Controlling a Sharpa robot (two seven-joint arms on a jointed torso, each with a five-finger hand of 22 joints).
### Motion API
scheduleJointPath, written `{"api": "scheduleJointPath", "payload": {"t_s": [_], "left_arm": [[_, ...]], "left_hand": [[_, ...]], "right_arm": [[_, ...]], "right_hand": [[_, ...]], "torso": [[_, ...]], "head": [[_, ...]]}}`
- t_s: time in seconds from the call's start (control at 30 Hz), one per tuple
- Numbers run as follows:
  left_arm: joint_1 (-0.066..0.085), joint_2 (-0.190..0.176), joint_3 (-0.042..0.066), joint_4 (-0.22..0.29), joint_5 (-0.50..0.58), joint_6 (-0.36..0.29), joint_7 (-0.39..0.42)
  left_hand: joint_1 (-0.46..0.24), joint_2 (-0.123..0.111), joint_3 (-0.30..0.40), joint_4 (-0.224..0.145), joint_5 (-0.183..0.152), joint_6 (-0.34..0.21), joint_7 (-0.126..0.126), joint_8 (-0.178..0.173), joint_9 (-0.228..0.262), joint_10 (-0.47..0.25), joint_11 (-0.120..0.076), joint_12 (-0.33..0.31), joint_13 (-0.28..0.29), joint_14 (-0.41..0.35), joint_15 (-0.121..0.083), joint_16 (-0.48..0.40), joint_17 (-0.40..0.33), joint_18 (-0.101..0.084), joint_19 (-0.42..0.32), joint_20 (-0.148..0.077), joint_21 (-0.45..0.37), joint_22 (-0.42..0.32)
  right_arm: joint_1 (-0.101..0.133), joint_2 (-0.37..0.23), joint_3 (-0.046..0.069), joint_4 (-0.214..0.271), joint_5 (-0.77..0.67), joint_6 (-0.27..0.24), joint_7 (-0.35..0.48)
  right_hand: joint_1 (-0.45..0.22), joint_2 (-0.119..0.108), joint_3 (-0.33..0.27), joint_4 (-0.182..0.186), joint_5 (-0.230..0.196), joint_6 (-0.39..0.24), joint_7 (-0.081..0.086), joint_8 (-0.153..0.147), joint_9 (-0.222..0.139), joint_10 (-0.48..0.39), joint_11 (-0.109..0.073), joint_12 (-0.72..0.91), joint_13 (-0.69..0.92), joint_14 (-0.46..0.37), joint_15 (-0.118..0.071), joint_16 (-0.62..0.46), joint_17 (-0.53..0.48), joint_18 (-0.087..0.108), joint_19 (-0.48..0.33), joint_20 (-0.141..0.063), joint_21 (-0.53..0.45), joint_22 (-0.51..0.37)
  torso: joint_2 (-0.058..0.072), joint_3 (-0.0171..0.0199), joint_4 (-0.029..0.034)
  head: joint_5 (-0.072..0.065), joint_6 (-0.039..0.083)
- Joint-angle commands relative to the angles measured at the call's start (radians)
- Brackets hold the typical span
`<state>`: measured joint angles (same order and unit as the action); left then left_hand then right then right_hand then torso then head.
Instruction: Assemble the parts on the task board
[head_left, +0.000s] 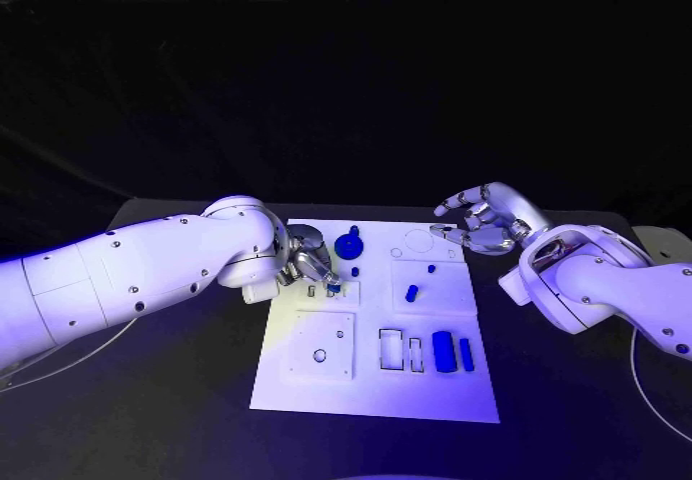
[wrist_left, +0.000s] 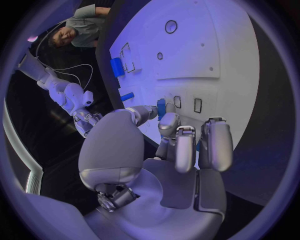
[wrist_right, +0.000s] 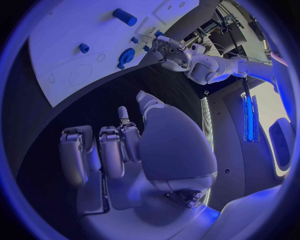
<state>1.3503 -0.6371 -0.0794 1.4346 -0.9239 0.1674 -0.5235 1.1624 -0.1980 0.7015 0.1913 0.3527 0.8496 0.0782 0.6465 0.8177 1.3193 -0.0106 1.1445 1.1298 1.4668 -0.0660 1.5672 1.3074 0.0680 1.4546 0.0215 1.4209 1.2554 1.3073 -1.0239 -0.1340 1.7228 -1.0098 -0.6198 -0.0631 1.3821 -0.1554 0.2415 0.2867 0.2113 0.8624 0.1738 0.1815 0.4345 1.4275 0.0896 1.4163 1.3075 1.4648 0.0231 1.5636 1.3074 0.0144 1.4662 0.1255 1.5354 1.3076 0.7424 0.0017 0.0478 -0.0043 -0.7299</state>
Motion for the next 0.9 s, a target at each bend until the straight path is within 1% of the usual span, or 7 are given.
{"api": "scheduleJointPath", "payload": {"t_s": [0.03, 0.07, 0.17, 0.27, 0.5, 0.7, 0.9], "left_arm": [[-0.004, -0.004, -0.001, 0.013, -0.054, -0.056, 0.016], [-0.005, -0.005, -0.001, 0.015, -0.059, -0.057, 0.016], [-0.007, -0.006, -0.005, 0.017, -0.075, -0.060, 0.015], [-0.008, -0.006, -0.008, 0.016, -0.085, -0.061, 0.014], [-0.010, -0.004, -0.013, 0.009, -0.104, -0.063, 0.013], [-0.011, -0.003, -0.015, 0.004, -0.116, -0.015, 0.007], [-0.011, 0.002, -0.016, -0.003, -0.124, 0.001, 0.005]], "left_hand": [[-0.015, -0.002, 0.173, -0.178, 0.018, 0.022, -0.013, 0.005, 0.061, 0.011, -0.002, 0.010, 0.009, 0.104, -0.009, 0.004, 0.263, -0.008, 0.009, 0.001, 0.006, 0.008], [-0.015, -0.003, 0.173, -0.179, 0.021, 0.022, -0.013, 0.005, 0.061, 0.013, -0.003, 0.012, 0.011, 0.104, -0.009, 0.004, 0.263, -0.008, 0.009, 0.000, 0.007, 0.010], [-0.018, -0.005, 0.173, -0.180, 0.030, 0.026, -0.015, 0.006, 0.063, 0.017, -0.004, 0.017, 0.015, 0.104, -0.011, 0.004, 0.263, -0.009, 0.012, -0.001, 0.010, 0.016], [-0.022, -0.009, 0.172, -0.181, 0.037, 0.028, -0.016, 0.007, 0.065, 0.018, -0.005, 0.017, 0.014, 0.104, -0.012, 0.004, 0.263, -0.010, 0.013, -0.001, 0.012, 0.019], [-0.029, -0.012, 0.169, -0.178, 0.040, 0.033, -0.019, 0.009, 0.067, 0.024, -0.007, 0.022, 0.019, 0.104, -0.013, 0.004, 0.263, -0.012, 0.017, -0.001, 0.017, 0.029], [-0.038, -0.013, 0.165, -0.174, 0.040, 0.041, -0.024, 0.013, 0.071, 0.031, -0.011, 0.027, 0.023, 0.104, -0.016, 0.004, 0.263, -0.014, 0.021, -0.002, 0.022, 0.040], [-0.039, -0.013, 0.165, -0.173, 0.040, 0.042, -0.025, 0.014, 0.072, 0.032, -0.012, 0.027, 0.022, 0.104, -0.017, 0.004, 0.263, -0.014, 0.021, -0.002, 0.024, 0.042]], "right_arm": [[-0.001, -0.001, 0.000, 0.000, -0.007, 0.011, 0.002], [-0.001, -0.001, 0.000, 0.000, -0.007, 0.011, 0.002], [-0.001, -0.001, 0.000, 0.000, -0.007, 0.011, 0.002], [-0.001, -0.001, 0.000, 0.000, -0.007, 0.011, 0.002], [-0.001, -0.001, 0.000, 0.000, -0.007, 0.010, 0.002], [-0.001, -0.001, 0.000, 0.001, -0.007, 0.010, 0.002], [-0.001, -0.002, 0.000, 0.002, -0.007, 0.009, 0.002]], "right_hand": [[-0.008, 0.002, 0.005, 0.001, 0.004, 0.007, -0.002, 0.006, 0.001, -0.006, -0.001, -0.003, 0.130, 0.098, -0.008, -0.005, 0.234, -0.004, 0.082, -0.006, -0.001, 0.236], [-0.008, 0.002, 0.005, 0.001, 0.004, 0.007, -0.002, 0.006, 0.001, -0.006, -0.001, -0.003, 0.130, 0.098, -0.008, -0.005, 0.234, -0.004, 0.082, -0.006, -0.001, 0.236], [-0.008, 0.002, 0.005, 0.001, 0.004, 0.007, -0.002, 0.006, 0.001, -0.006, -0.001, -0.003, 0.130, 0.098, -0.008, -0.005, 0.234, -0.004, 0.082, -0.006, -0.001, 0.236], [-0.011, 0.002, 0.005, 0.002, 0.005, 0.007, -0.002, 0.007, 0.002, -0.007, -0.001, -0.004, 0.128, 0.098, -0.008, -0.006, 0.233, -0.004, 0.082, -0.006, -0.001, 0.236], [-0.012, 0.003, 0.005, 0.002, 0.005, 0.007, -0.002, 0.007, 0.002, -0.007, -0.001, -0.005, 0.128, 0.098, -0.008, -0.006, 0.233, -0.004, 0.082, -0.006, -0.002, 0.235], [-0.012, 0.003, 0.005, 0.002, 0.005, 0.007, -0.002, 0.007, 0.002, -0.007, -0.001, -0.005, 0.128, 0.098, -0.008, -0.006, 0.233, -0.004, 0.082, -0.006, -0.002, 0.235], [-0.015, 0.003, 0.005, 0.003, 0.006, 0.007, -0.002, 0.007, 0.002, -0.008, -0.001, -0.006, 0.127, 0.098, -0.009, -0.006, 0.233, -0.003, 0.081, -0.006, -0.002, 0.235]], "torso": [[0.000, -0.0007, 0.0007], [0.000, -0.0010, 0.0001], [0.000, 0.0002, -0.0014], [0.000, -0.0005, -0.0016], [0.001, -0.0003, -0.0030], [0.001, 0.0009, -0.0044], [0.002, 0.0009, -0.0051]], "head": [[0.000, -0.002], [0.001, -0.002], [0.004, -0.003], [0.005, -0.002], [0.009, -0.002], [0.010, -0.004], [0.010, -0.004]]}}
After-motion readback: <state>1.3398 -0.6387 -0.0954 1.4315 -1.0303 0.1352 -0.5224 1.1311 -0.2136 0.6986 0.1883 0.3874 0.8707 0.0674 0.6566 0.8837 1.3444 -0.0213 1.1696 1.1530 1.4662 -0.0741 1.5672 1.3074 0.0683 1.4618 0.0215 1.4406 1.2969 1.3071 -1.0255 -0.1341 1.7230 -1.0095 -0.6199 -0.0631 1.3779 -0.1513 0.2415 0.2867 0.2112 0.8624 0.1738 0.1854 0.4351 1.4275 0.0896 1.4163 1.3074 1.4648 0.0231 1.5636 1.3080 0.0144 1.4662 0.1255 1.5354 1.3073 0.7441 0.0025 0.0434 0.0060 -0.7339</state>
